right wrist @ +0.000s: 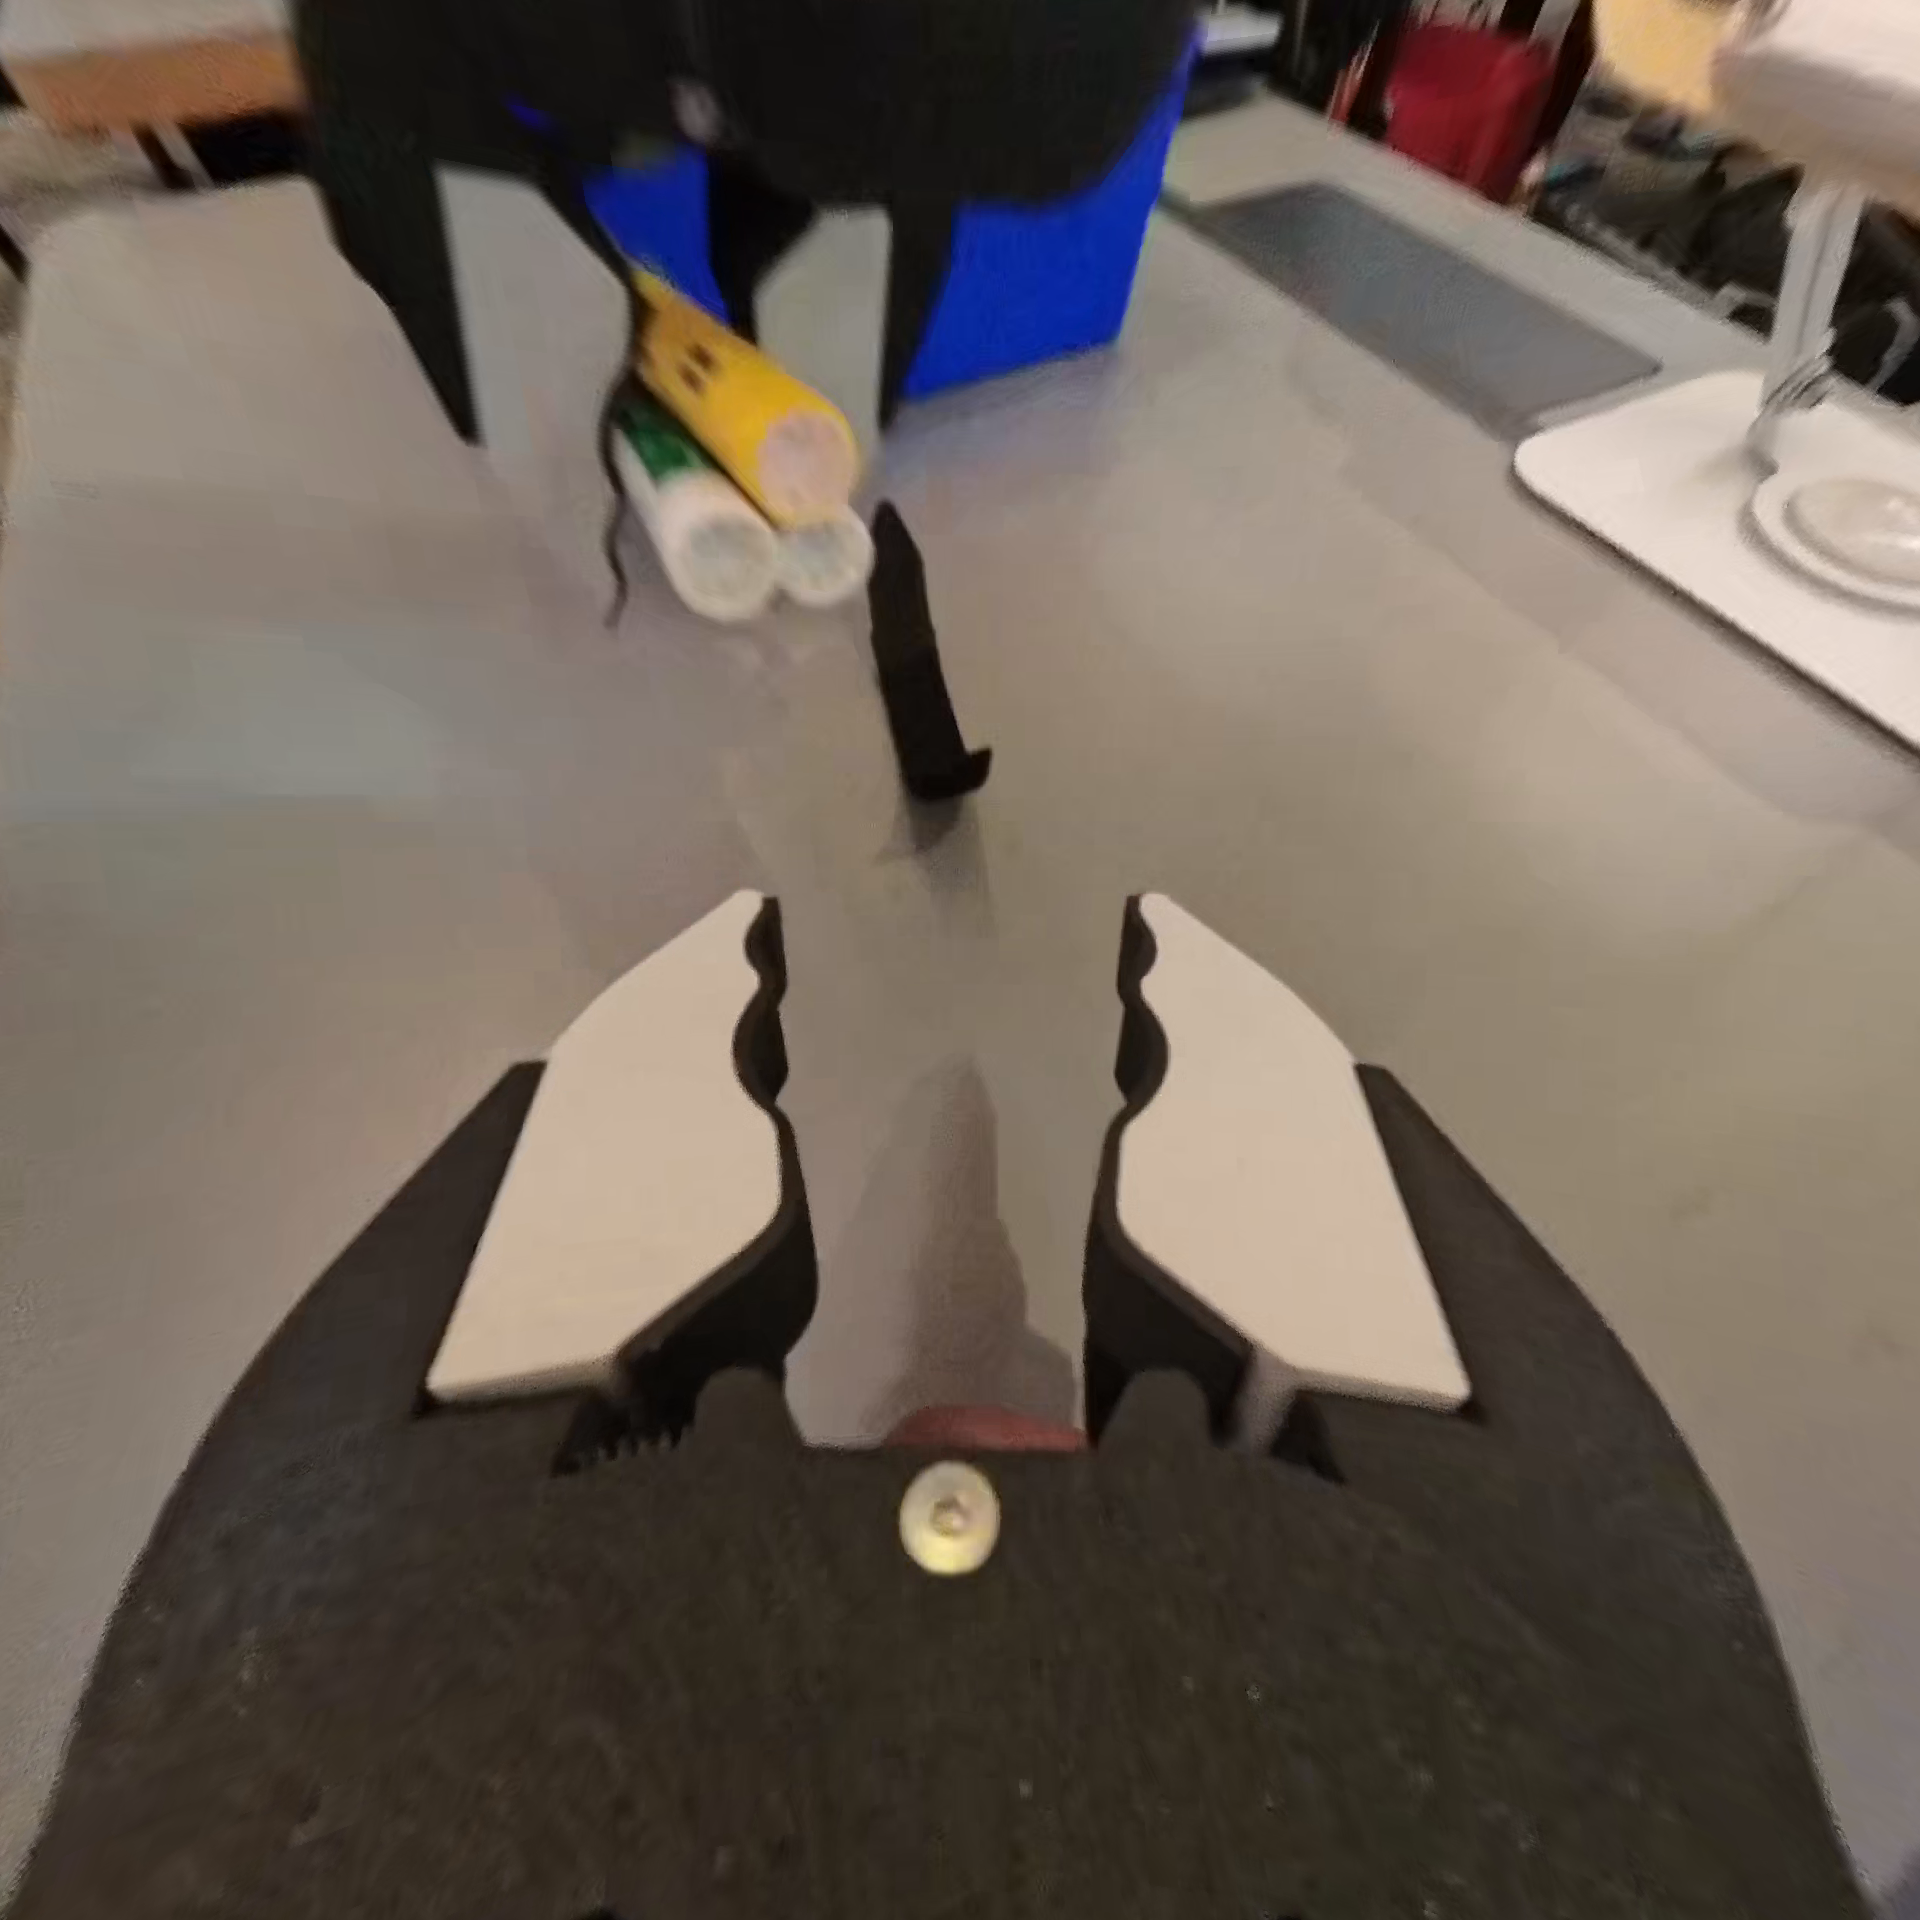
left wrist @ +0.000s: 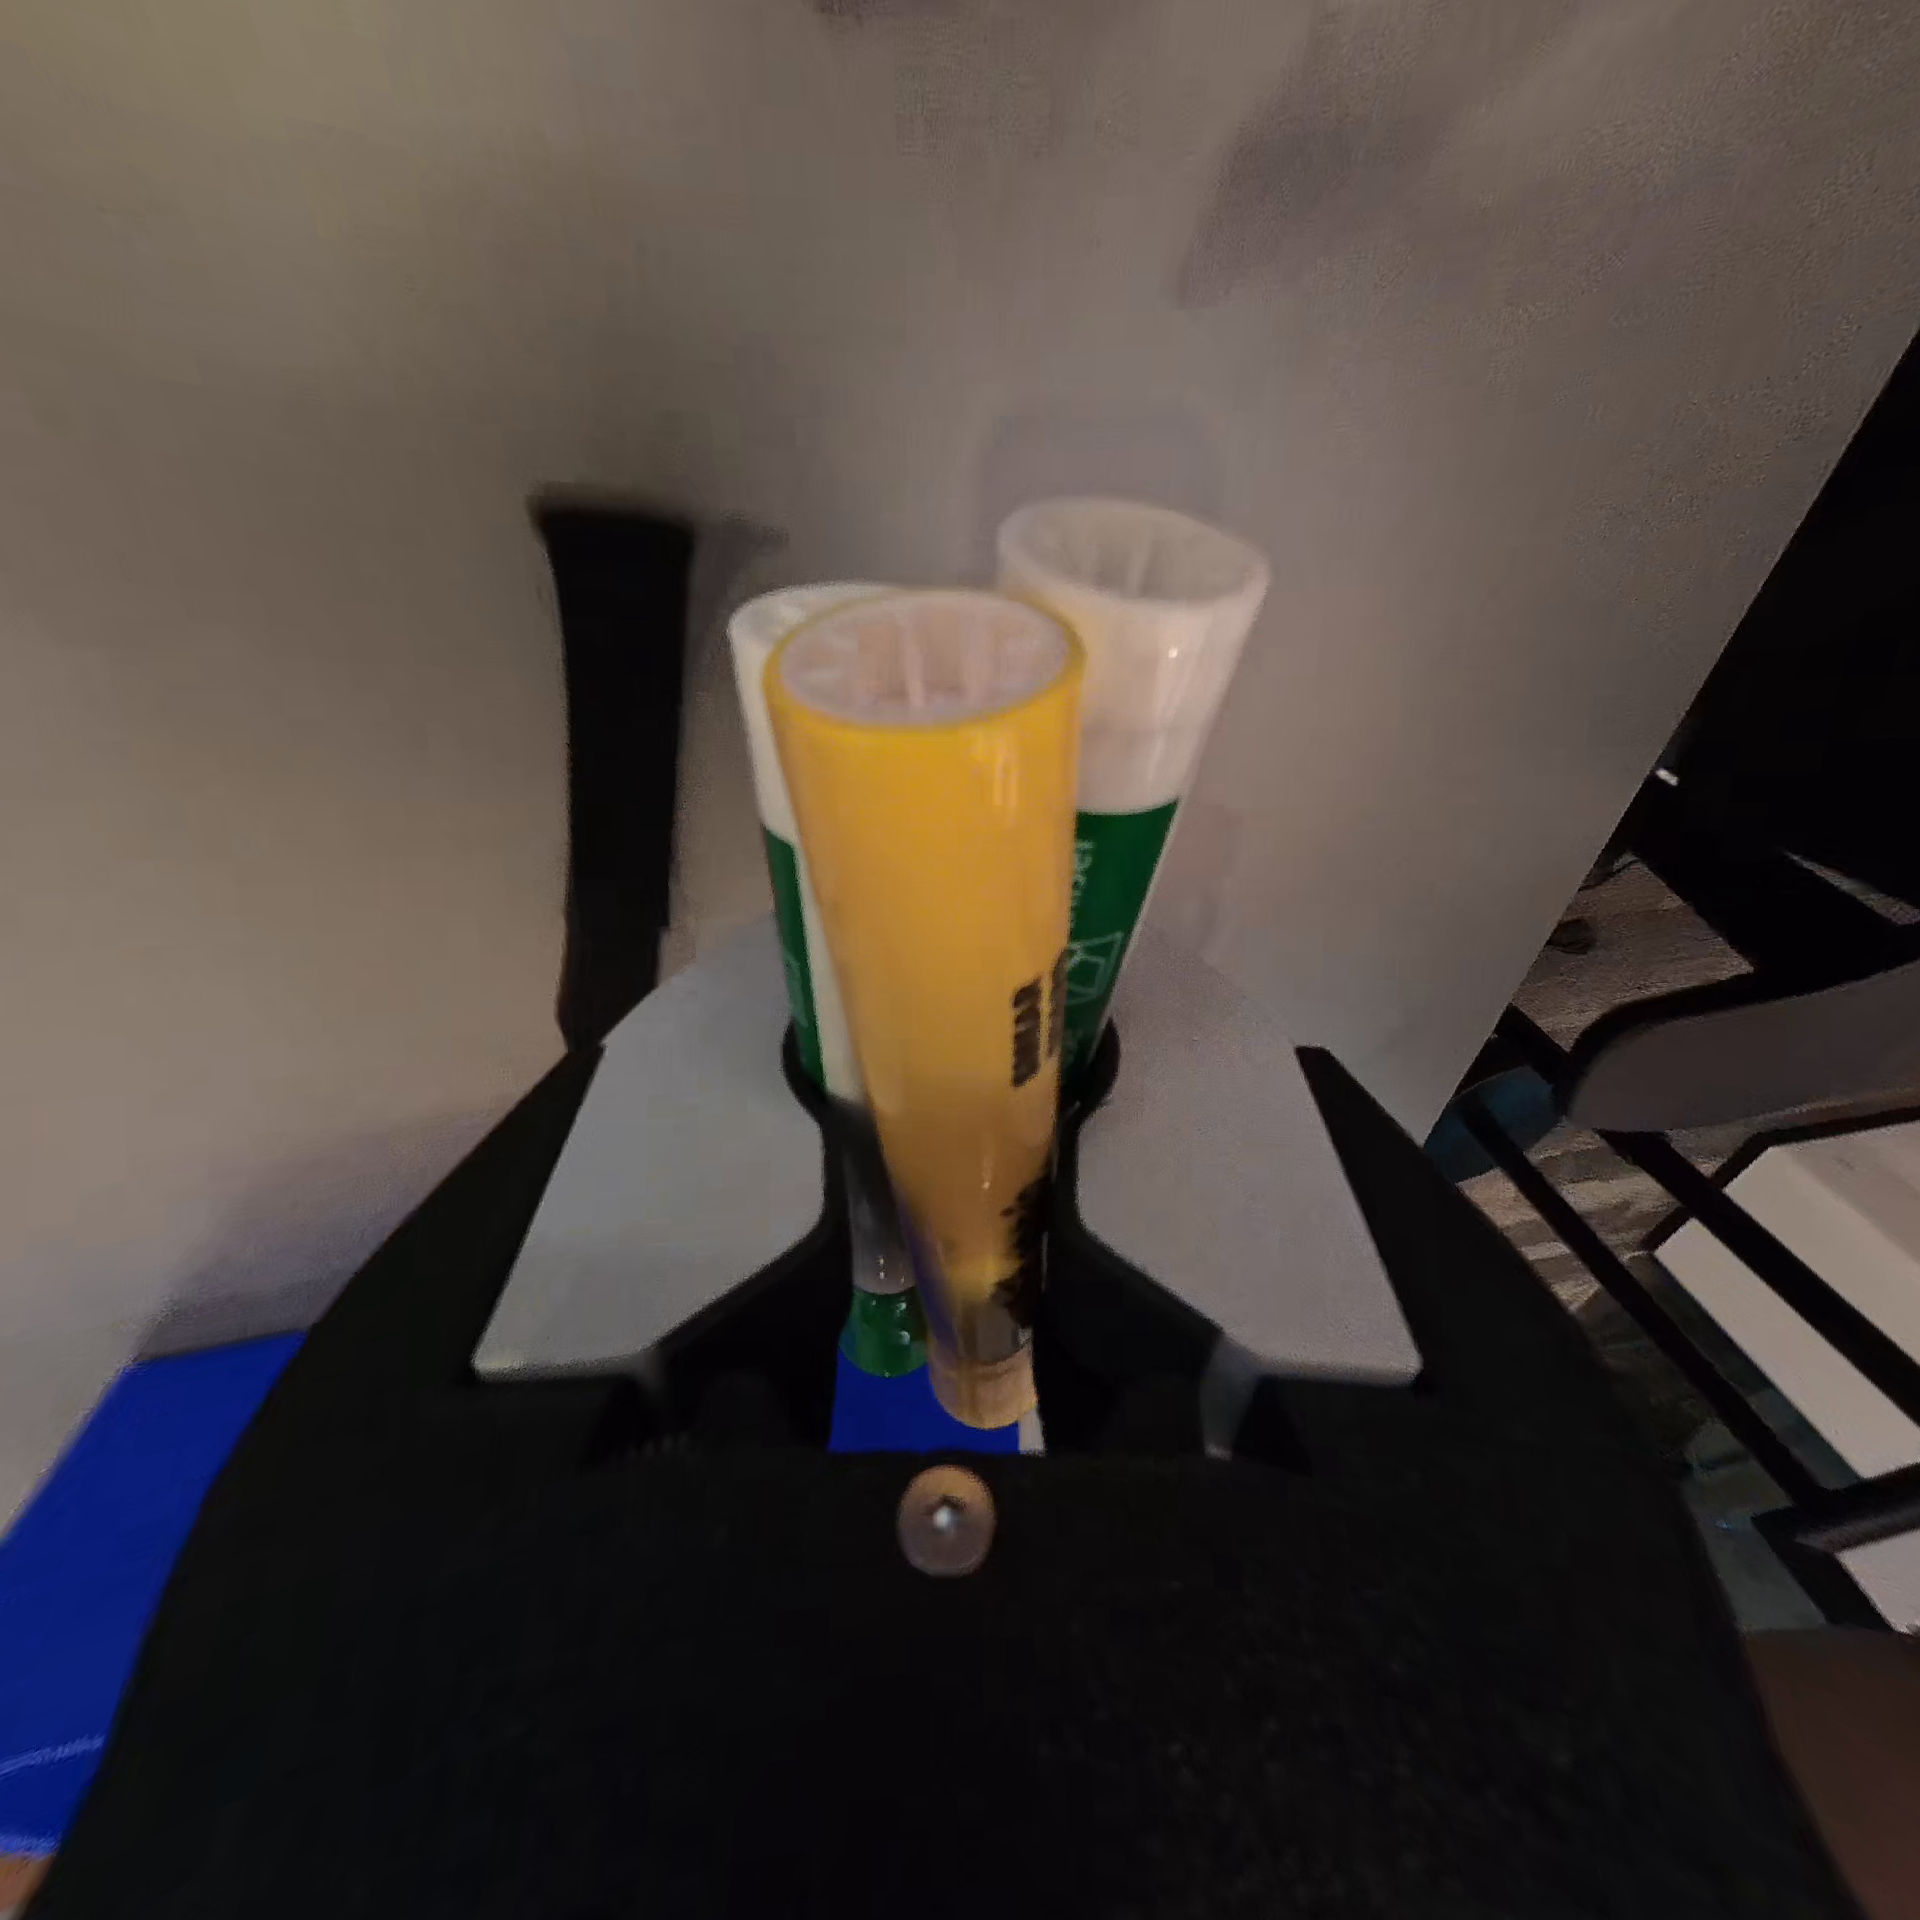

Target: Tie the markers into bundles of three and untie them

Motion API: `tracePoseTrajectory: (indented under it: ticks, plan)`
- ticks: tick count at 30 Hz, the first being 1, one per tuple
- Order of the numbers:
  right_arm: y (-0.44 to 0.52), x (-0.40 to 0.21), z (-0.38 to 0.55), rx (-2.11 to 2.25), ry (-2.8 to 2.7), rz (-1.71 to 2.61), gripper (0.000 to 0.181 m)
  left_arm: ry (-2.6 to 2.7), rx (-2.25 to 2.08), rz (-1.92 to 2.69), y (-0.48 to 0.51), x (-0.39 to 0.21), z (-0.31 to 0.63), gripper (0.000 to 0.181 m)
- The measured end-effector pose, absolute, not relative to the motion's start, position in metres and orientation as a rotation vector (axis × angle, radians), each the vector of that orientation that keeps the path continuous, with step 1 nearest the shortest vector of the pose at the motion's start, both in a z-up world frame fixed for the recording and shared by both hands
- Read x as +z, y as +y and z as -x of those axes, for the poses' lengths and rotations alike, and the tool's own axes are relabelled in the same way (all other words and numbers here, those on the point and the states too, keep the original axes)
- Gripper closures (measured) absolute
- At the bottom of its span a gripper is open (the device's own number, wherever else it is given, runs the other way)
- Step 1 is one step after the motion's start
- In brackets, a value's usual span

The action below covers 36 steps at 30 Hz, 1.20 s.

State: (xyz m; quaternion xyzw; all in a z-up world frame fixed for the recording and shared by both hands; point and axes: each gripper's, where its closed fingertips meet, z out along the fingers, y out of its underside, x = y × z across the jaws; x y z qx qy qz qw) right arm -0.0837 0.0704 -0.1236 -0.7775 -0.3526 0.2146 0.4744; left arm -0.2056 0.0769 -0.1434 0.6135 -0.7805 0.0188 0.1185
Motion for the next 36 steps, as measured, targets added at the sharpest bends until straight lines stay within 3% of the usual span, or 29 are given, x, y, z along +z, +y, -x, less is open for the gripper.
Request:
tracePoseTrajectory:
  ticks: [2,6,15,19,28,30,32,36]
  plan:
    - [0.084,-0.149,0.088,0.495,-0.953,1.993,0.114,-2.236,0.035,-1.841,0.083,-0.142,0.228,0.141]
    - [0.104,-0.172,0.111,0.454,-1.125,2.014,0.122,-2.16,0.048,-1.921,0.085,-0.14,0.262,0.141]
    - [0.11,-0.167,0.151,0.802,-0.908,2.198,0.112,-2.079,0.092,-2.004,0.095,-0.147,0.296,0.141]
    - [0.11,-0.165,0.149,0.862,-0.848,2.244,0.181,-2.099,0.091,-1.997,0.099,-0.147,0.293,0.141]
    - [0.111,-0.128,0.126,0.642,-0.972,2.054,0.181,-2.165,0.122,-1.956,0.102,-0.139,0.269,0.14]
    - [0.102,-0.121,0.125,0.582,-1.124,1.919,0.154,-2.173,0.119,-1.95,0.103,-0.137,0.266,0.141]
    - [0.088,-0.13,0.127,0.5,-1.326,1.833,0.139,-2.183,0.117,-1.943,0.103,-0.136,0.264,0.141]
    - [0.087,-0.143,0.136,0.309,-1.514,1.63,0.139,-2.19,0.103,-1.944,0.103,-0.133,0.264,0.141]
